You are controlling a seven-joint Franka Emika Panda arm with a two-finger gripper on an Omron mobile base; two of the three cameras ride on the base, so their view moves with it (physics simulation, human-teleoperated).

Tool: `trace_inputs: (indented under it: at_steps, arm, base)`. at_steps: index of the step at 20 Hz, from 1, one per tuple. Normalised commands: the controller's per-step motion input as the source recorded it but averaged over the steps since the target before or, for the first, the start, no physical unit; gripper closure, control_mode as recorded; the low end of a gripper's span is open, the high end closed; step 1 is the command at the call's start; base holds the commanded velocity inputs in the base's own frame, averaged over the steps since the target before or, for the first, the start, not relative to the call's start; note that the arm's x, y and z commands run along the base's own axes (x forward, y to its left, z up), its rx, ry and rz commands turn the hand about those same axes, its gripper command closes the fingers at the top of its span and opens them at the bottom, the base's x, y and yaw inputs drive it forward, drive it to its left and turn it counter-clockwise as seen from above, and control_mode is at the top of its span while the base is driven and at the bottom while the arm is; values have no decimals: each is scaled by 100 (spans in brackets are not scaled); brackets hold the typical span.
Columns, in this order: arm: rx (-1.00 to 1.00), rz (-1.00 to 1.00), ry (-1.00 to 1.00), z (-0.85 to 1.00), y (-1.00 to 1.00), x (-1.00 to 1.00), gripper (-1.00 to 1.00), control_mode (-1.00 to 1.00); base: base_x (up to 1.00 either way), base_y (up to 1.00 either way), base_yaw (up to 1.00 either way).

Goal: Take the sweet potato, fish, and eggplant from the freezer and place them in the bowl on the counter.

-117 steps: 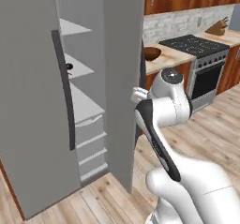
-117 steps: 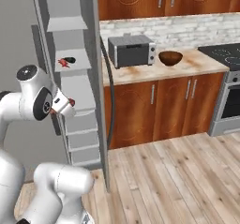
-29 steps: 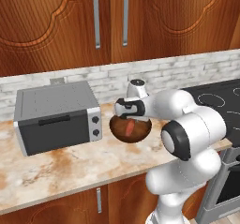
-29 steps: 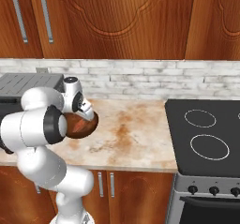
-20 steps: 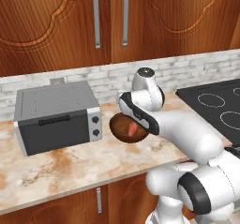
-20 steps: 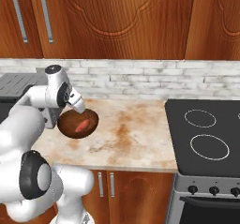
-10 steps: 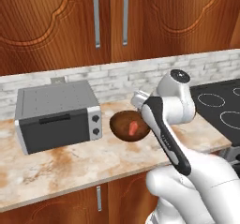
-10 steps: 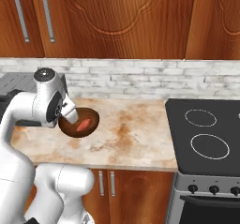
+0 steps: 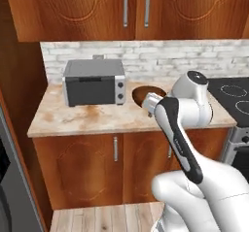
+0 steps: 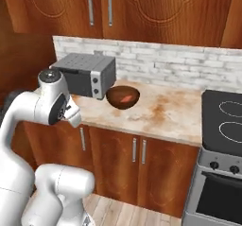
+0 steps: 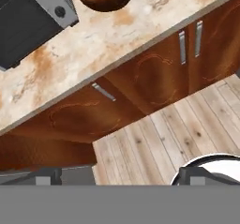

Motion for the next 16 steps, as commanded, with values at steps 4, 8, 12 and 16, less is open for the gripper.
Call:
trace_inputs:
  at_steps: [4,8,12,16]
  arm:
    - [0,0,0,0,0,0,-100,100]
    - [0,0,0,0,0,0,-100,100]
    - [0,0,0,0,0,0,-100,100]
    - [0,0,0,0,0,0,-100,100]
  base:
    - [-43,4,83]
    - [-44,10,85]
    - [-38,48,80]
    - [-84,83,58]
